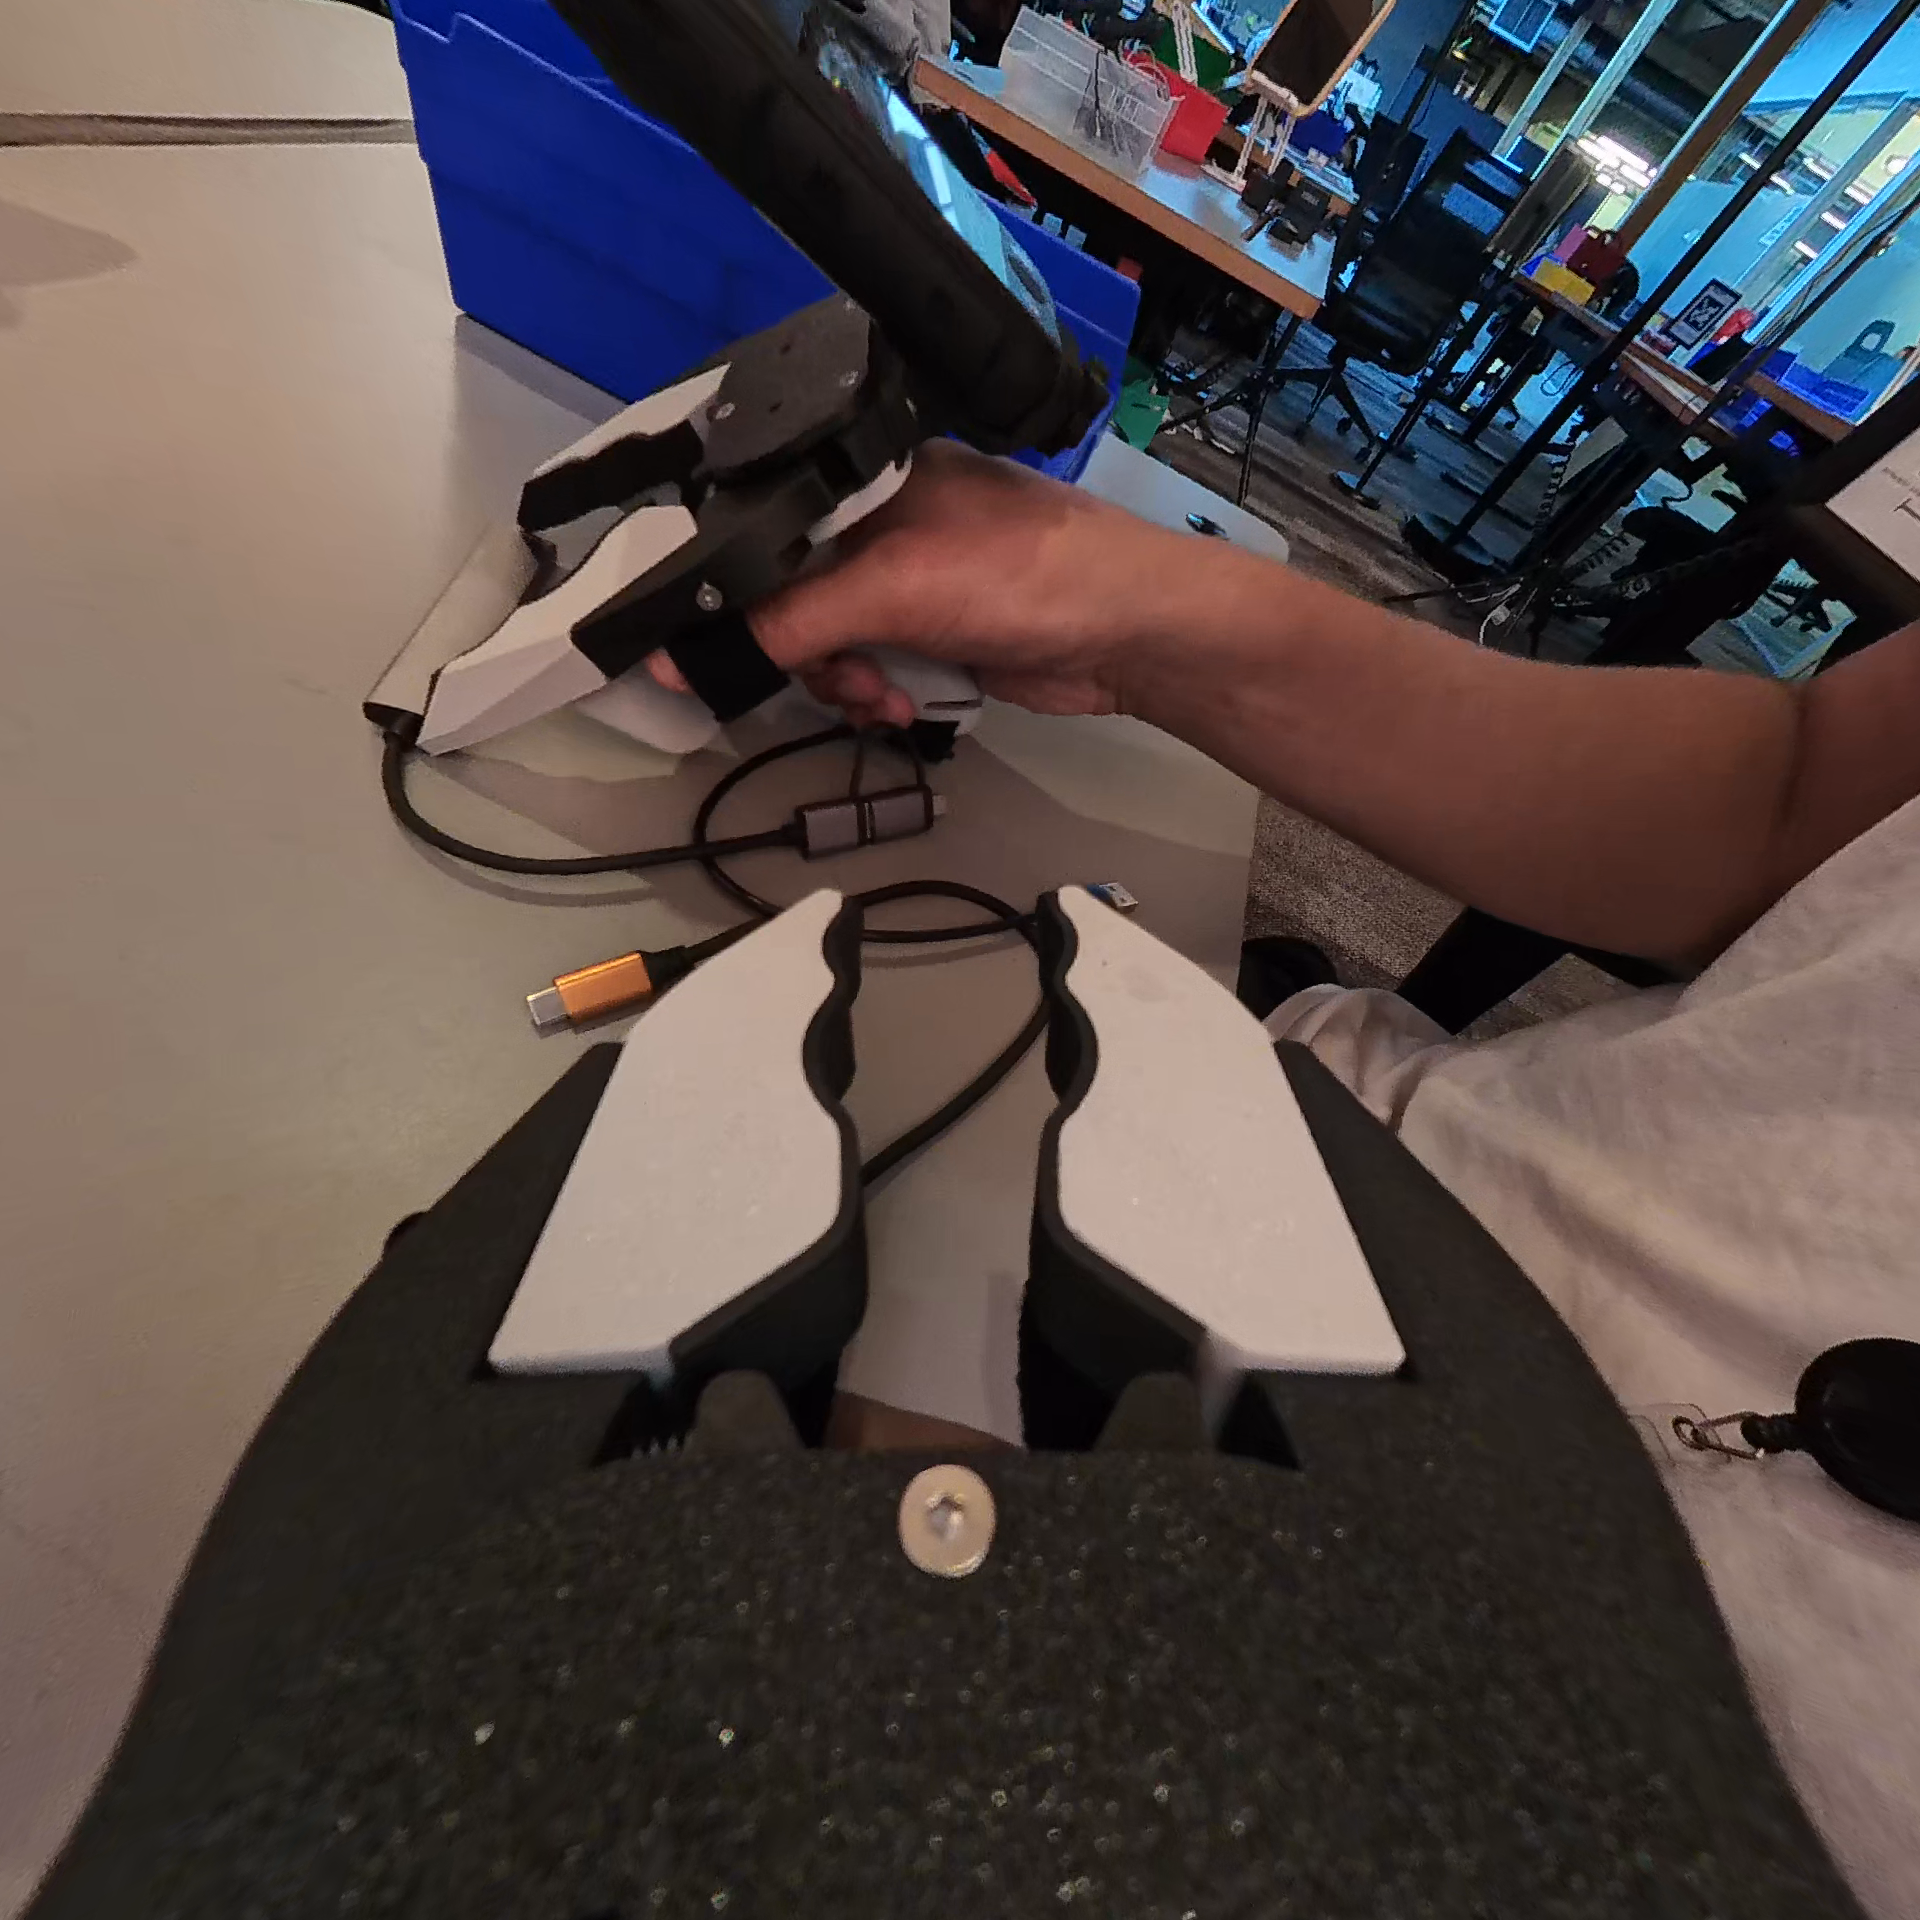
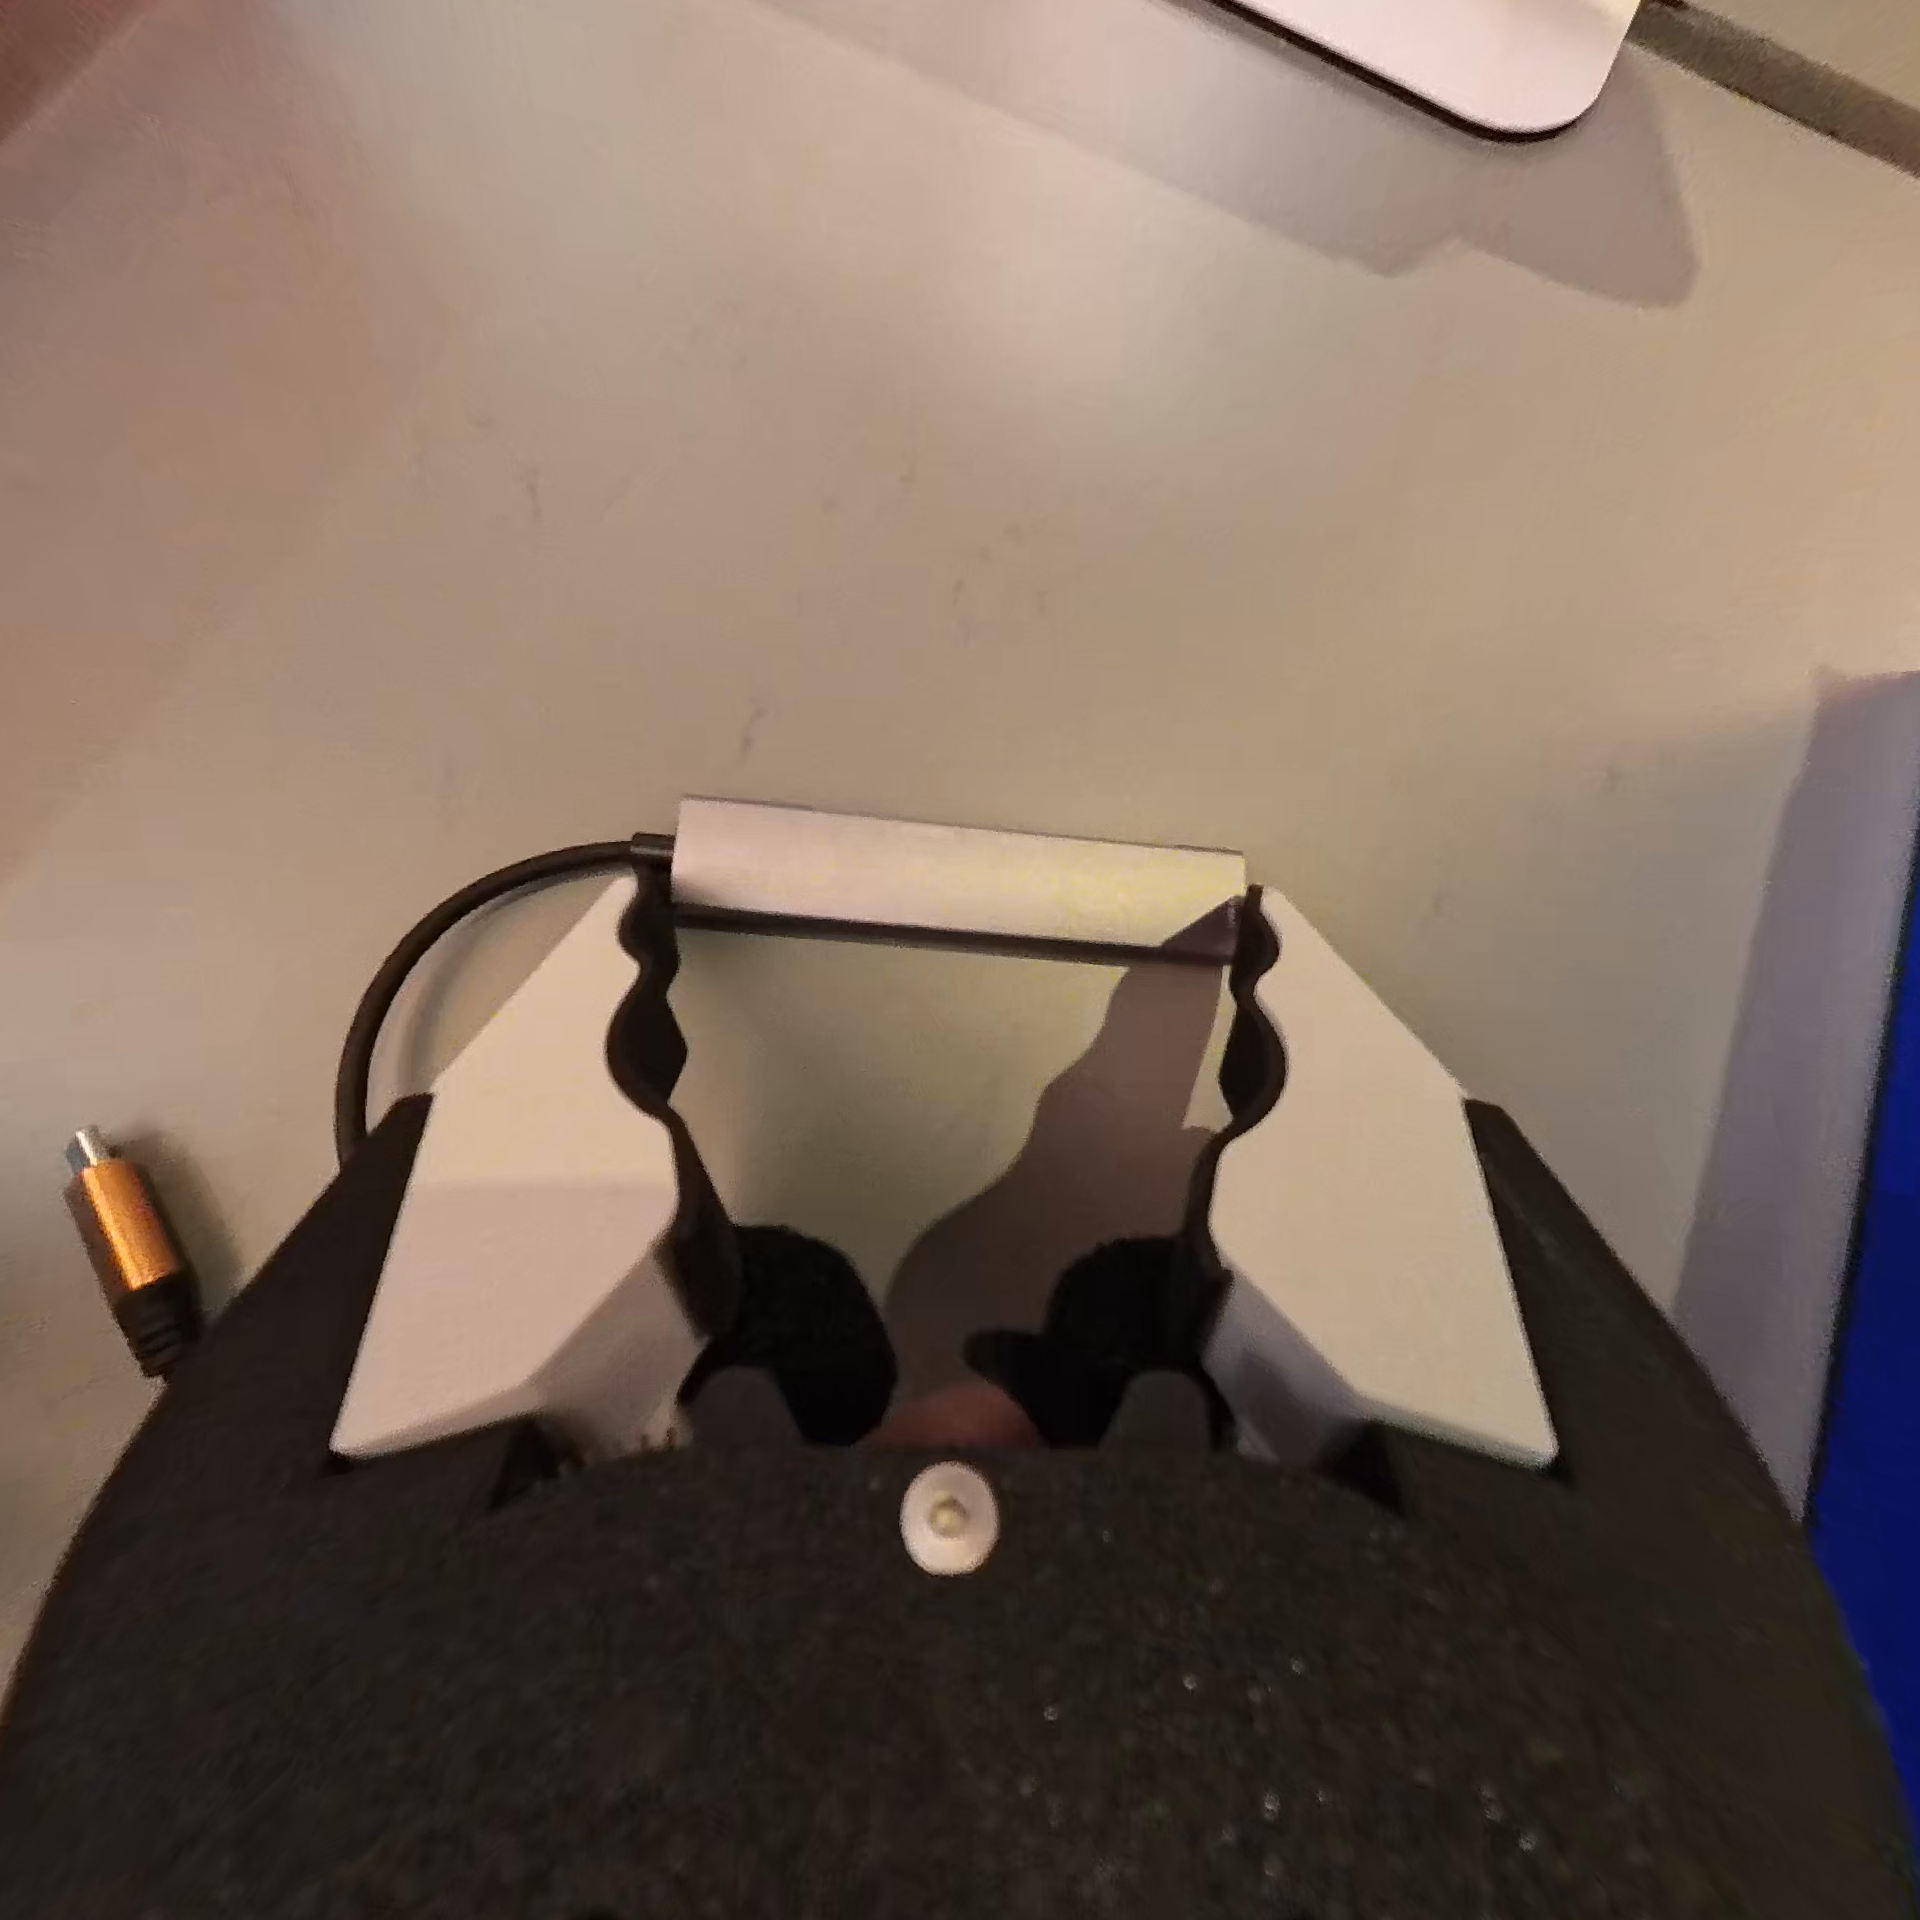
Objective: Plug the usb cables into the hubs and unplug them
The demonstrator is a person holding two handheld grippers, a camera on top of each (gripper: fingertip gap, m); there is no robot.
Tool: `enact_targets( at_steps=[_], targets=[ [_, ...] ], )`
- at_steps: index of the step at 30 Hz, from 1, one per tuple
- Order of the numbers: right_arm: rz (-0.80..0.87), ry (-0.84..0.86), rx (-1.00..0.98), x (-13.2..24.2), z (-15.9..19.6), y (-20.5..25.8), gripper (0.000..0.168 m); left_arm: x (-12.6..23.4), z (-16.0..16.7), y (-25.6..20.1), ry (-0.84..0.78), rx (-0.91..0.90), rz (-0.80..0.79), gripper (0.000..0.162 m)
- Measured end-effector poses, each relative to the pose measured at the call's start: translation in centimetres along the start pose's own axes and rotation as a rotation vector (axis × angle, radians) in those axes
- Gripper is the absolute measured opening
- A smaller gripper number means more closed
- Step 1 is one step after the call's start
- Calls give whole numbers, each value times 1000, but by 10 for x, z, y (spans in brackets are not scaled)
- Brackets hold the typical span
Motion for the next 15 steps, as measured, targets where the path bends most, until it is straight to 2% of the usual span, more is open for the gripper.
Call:
enact_targets(
  at_steps=[7,15],
  targets=[
    [25,-16,-4,4,-5,-9,107,0,1,-1,6,-10,-4,32],
    [-55,26,-66,-5,2,-5,113,0,1,2,5,13,-3,33]
  ],
)
Point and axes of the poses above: each gripper's, where its closed fingertips meet, x back along the fingers, z out of its underside, y = z × x across the jaws, the point moved 5 cm from there along x, back along the fingers, and after that the axes turned 11 degrees about x, right-handed, at the moved point
